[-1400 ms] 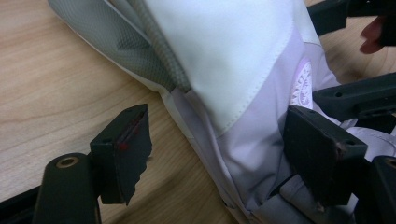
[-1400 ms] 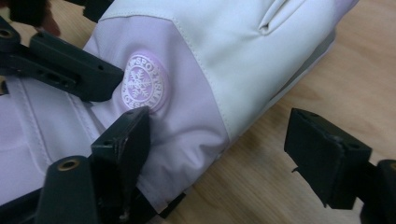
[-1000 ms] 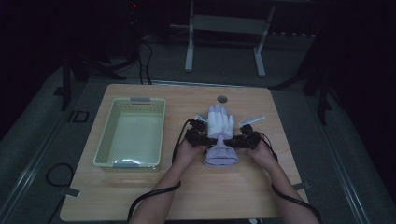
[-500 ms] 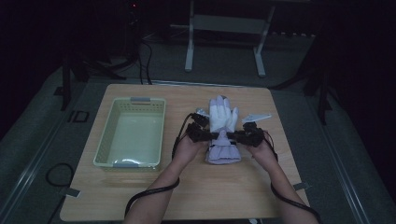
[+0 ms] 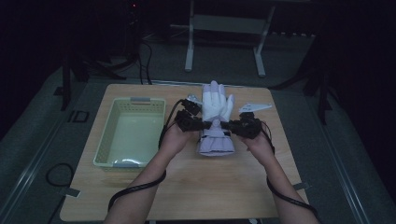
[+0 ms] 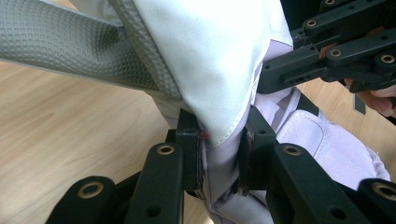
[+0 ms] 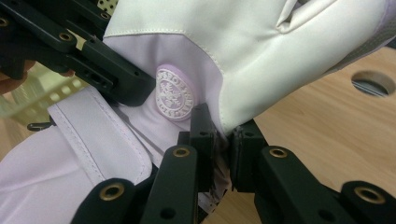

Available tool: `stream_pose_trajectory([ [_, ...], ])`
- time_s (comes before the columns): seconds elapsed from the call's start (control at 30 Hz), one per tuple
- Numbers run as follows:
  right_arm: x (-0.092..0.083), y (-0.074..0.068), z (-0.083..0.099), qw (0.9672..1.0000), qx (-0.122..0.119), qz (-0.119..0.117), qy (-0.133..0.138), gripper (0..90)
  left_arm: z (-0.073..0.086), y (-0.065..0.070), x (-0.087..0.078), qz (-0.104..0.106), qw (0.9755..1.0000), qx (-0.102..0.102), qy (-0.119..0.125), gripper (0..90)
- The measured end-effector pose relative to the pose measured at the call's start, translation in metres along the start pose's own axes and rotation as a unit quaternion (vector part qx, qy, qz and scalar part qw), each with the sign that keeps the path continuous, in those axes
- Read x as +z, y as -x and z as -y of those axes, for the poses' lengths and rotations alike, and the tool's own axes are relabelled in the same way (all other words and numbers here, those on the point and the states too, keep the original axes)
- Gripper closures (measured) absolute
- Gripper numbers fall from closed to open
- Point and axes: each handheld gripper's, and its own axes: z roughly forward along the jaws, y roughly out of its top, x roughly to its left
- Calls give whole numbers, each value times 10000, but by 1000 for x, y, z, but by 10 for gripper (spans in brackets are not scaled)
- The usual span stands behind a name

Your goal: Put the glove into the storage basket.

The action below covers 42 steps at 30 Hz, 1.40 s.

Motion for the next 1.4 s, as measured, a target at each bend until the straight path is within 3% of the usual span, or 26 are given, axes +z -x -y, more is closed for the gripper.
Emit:
stream_pose_trajectory([
  [0.23, 10, -25, -27, 9998, -194, -57, 64, 818, 0, -14, -37, -88, 9999, 61, -25, 738],
  [0.43, 28, -45, -45, 9996, -200, -212, 62, 818, 6, -28, -64, -207, 9997, 41, -84, 738],
  [1.03, 78, -100, -83, 9980, -360, -510, 64, 818, 41, -76, -132, -323, 9992, -214, -10, 737],
  [1.4, 122, -137, -100, 9969, -397, -674, -12, 818, 74, -113, -167, -382, 9986, -356, 11, 736],
])
